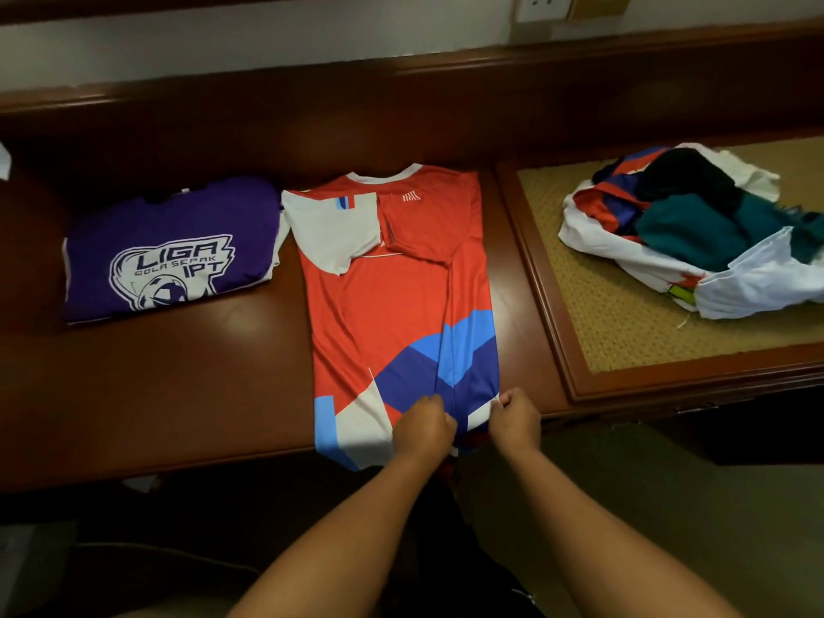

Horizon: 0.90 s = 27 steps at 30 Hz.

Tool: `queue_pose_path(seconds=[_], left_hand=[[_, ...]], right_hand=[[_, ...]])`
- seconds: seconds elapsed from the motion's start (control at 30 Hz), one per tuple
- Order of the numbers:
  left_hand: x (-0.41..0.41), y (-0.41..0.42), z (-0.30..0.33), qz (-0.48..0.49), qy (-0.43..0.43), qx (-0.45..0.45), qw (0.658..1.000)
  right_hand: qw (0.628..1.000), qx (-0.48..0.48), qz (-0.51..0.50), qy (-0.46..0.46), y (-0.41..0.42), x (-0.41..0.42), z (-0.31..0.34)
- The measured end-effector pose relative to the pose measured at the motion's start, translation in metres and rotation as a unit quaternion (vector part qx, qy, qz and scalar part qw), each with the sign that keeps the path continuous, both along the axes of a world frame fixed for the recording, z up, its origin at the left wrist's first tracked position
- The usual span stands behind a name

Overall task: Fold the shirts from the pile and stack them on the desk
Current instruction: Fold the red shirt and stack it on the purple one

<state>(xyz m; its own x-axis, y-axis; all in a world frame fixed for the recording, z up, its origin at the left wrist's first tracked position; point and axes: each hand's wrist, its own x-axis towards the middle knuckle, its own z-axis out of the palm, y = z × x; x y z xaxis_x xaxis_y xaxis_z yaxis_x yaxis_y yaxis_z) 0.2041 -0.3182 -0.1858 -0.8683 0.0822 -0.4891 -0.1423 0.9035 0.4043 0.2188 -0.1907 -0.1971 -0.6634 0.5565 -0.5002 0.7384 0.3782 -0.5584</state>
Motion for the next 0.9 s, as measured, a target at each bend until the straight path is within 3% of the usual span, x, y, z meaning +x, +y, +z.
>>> queue_pose_path(seconds=[0.13, 0.23, 0.33, 0.4, 0.47, 0.57, 0.67, 0.9], left_hand=[[0.008, -0.014, 0.004, 0.013, 0.012, 0.024, 1.000], [0.032, -0.041, -0.007, 0.114, -0.035, 0.097, 0.988], [0.066, -0.092, -0.032, 0.332, -0.157, 0.160, 0.916], [0.079, -0.120, -0.042, 0.426, -0.179, 0.182, 0.868], [0.080, -0.138, -0.046, 0.472, -0.172, 0.205, 0.840], [0.069, -0.147, -0.052, 0.475, -0.186, 0.245, 0.824], [0.059, -0.142, -0.062, 0.462, -0.213, 0.270, 0.817], [0.061, -0.147, -0.058, 0.470, -0.095, 0.249, 0.841]], right_hand=[[0.999, -0.018, -0.018, 0.023, 0.005, 0.007, 0.000], [0.996, -0.052, -0.067, 0.025, 0.012, 0.028, -0.007], [0.983, -0.116, -0.135, -0.037, 0.017, 0.048, -0.024], [0.968, -0.184, -0.154, -0.072, 0.016, 0.051, -0.029], [0.948, -0.254, -0.174, -0.078, 0.011, 0.047, -0.028], [0.924, -0.328, -0.175, -0.088, 0.001, 0.036, -0.032], [0.926, -0.342, -0.121, -0.106, -0.007, 0.034, -0.042], [0.946, -0.308, -0.060, -0.077, 0.008, 0.055, -0.040]])
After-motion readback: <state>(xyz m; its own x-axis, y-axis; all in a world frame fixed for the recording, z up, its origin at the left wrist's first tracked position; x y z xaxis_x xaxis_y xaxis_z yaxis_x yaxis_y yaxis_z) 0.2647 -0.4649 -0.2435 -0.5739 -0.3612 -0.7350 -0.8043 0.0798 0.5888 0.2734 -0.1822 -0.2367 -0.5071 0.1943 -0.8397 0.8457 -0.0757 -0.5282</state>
